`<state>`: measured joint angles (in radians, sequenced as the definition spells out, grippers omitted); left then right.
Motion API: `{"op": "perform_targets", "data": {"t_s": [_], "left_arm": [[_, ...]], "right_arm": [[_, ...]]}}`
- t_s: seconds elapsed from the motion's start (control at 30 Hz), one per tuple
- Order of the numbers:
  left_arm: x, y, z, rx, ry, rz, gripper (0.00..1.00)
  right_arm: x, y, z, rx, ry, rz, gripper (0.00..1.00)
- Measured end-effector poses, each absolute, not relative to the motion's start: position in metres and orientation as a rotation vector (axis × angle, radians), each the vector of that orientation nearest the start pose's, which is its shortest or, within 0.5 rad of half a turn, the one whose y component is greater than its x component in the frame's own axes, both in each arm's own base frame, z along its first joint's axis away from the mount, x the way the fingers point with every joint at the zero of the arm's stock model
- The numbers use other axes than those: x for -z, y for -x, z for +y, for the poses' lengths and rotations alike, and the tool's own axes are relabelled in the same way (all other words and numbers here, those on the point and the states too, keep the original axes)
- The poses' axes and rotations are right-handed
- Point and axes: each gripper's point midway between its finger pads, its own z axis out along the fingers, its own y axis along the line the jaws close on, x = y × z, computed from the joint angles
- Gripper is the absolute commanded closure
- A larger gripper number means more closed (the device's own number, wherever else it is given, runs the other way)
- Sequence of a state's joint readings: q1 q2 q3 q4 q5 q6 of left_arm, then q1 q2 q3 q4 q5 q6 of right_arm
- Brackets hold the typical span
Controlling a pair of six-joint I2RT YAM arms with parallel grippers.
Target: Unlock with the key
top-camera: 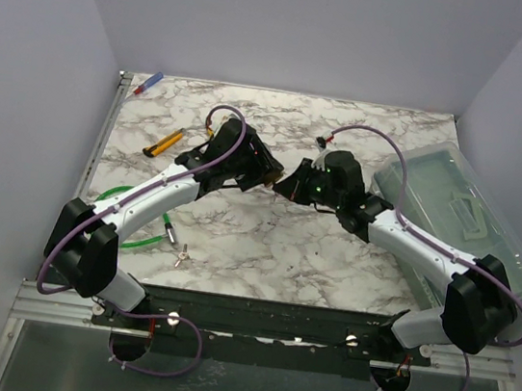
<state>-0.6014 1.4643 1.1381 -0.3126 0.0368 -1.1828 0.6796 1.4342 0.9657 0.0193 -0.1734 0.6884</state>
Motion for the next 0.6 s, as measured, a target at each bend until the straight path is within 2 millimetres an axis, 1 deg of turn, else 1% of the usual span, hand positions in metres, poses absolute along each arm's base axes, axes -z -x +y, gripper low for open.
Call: {"op": "perform_targets", "data": {"t_s": [0.27, 0.4, 0.6], "left_arm": [[-0.1956, -0.333, -0.2827, 0.979, 0.676, 2.304, 1.0], [-0.198, -0.3336, -0.2822, 0.984, 0.675, 2.296, 1.0], [-0.2013, -0.3341, -0.2812, 0.992, 0.681, 2.286, 1.0]], "right_arm": [[-0.1871, -0.3047, 0.3179, -1.018, 0.128, 2.126, 1.0], [-0.1896, -0.3057, 0.3205, -1.028, 0.234, 2.054, 1.0], [-0.1915, -0.3084, 0.3198, -0.978, 0.354, 1.985, 1.0]]}}
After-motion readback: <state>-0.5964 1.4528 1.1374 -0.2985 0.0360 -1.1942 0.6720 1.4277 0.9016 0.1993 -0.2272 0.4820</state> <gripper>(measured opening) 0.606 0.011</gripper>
